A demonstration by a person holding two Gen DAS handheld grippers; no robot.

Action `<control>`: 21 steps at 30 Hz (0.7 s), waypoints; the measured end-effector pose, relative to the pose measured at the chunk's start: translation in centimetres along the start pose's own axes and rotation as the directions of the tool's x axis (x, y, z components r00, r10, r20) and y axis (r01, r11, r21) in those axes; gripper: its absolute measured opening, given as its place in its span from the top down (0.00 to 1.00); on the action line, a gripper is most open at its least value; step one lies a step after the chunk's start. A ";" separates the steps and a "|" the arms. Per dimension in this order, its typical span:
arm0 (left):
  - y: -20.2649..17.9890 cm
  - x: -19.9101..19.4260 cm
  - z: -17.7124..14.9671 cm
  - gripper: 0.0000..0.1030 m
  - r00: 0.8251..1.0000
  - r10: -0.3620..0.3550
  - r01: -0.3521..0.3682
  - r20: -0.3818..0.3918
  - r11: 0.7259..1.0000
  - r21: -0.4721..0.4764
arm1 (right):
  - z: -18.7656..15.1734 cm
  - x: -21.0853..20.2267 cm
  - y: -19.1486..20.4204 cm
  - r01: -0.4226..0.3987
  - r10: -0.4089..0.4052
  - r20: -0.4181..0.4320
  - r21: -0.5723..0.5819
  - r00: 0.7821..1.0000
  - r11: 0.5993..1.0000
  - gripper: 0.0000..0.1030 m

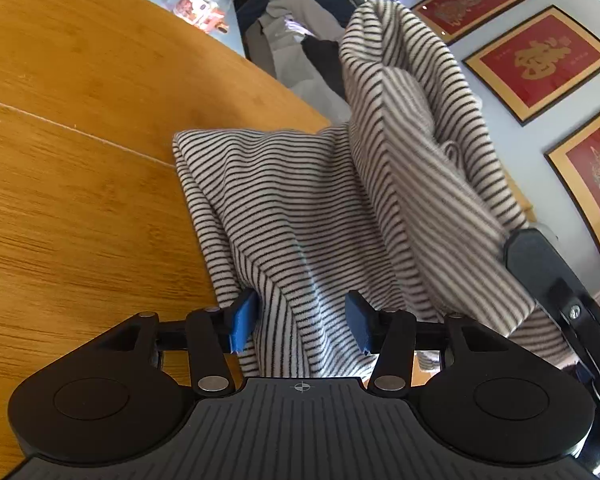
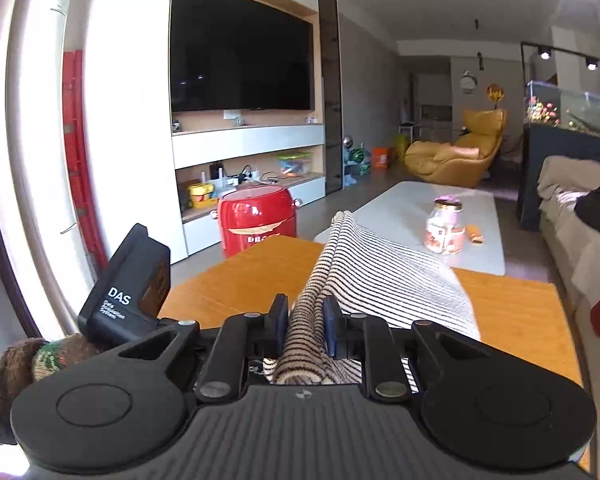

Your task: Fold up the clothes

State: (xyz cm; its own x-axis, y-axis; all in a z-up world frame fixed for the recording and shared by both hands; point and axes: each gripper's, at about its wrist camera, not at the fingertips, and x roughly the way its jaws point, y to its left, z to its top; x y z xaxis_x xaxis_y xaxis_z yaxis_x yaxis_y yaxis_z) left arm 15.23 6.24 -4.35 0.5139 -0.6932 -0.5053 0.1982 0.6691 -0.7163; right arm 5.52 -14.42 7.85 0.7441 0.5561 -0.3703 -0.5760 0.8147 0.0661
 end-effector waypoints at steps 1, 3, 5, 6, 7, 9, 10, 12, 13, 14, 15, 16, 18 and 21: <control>0.2 0.3 0.0 0.61 1.000 0.004 -0.004 -0.002 1.000 -0.002 | -0.4 0.4 -0.3 -0.003 0.003 -0.007 0.019 1.000 1.000 0.83; 0.5 0.2 -0.1 0.63 1.000 0.005 -0.005 0.000 1.000 -0.003 | -1.3 1.2 -1.7 -0.016 0.019 -0.032 0.097 0.999 0.995 0.83; 0.8 0.2 -0.1 0.63 1.000 -0.003 0.003 0.001 1.000 -0.016 | -2.1 2.0 -3.2 -0.027 0.037 -0.055 0.175 0.998 0.984 0.84; 0.9 0.3 0.0 0.63 1.000 -0.006 0.006 0.000 1.000 -0.022 | -2.8 2.1 -3.4 -0.035 0.050 -0.069 0.206 0.996 0.978 0.84; 0.8 0.3 0.0 0.63 1.000 -0.004 0.004 0.001 1.000 -0.017 | -3.2 2.4 -3.7 -0.041 0.060 -0.078 0.222 0.995 0.974 0.85; 0.6 0.3 -0.1 0.65 1.000 0.005 -0.005 0.003 1.000 0.001 | -3.9 2.5 -3.5 -0.044 0.065 -0.086 0.220 0.994 0.975 0.85; 0.4 0.3 -0.1 0.66 1.000 0.012 -0.012 0.005 1.000 0.014 | -4.1 2.5 -3.3 -0.043 0.062 -0.088 0.212 0.994 0.976 0.85; 0.3 0.3 -0.2 0.66 1.000 0.015 -0.015 0.005 1.000 0.021 | -4.2 2.7 -3.2 -0.038 0.059 -0.092 0.208 0.994 0.977 0.85; 0.2 0.1 -0.1 0.66 1.000 0.015 -0.016 0.005 1.000 0.021 | -4.3 2.8 -3.1 -0.036 0.057 -0.093 0.206 0.994 0.978 0.85; 0.1 -0.1 0.0 0.66 1.000 0.016 -0.016 0.004 1.000 0.019 | -4.4 2.9 -3.0 -0.031 0.051 -0.096 0.198 0.994 0.980 0.85; 0.0 -0.2 0.1 0.66 1.000 0.017 -0.017 0.003 1.000 0.018 | -4.5 2.9 -2.9 -0.025 0.044 -0.099 0.190 0.994 0.981 0.85; 0.0 -0.4 0.2 0.66 1.000 0.017 -0.017 0.003 1.000 0.017 | -4.7 2.9 -2.5 -0.013 0.031 -0.102 0.170 0.994 0.985 0.85; 0.1 -1.7 0.5 0.58 0.997 0.065 -0.067 0.048 0.997 0.031 | -4.8 3.5 -1.4 0.011 0.002 -0.116 0.113 0.993 0.994 0.84; 0.2 -4.0 1.3 0.49 0.985 0.120 -0.126 0.127 0.991 0.044 | -5.7 4.3 0.8 0.041 -0.040 -0.135 0.004 0.990 0.999 0.82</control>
State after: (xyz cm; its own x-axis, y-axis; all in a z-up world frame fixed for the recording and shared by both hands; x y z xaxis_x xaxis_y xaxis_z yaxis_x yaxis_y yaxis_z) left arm 14.27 9.44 -1.85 0.6358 -0.5685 -0.5221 0.1680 0.7621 -0.6253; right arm 6.38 -12.31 1.01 0.7142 0.4955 -0.4944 -0.5434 0.8377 0.0547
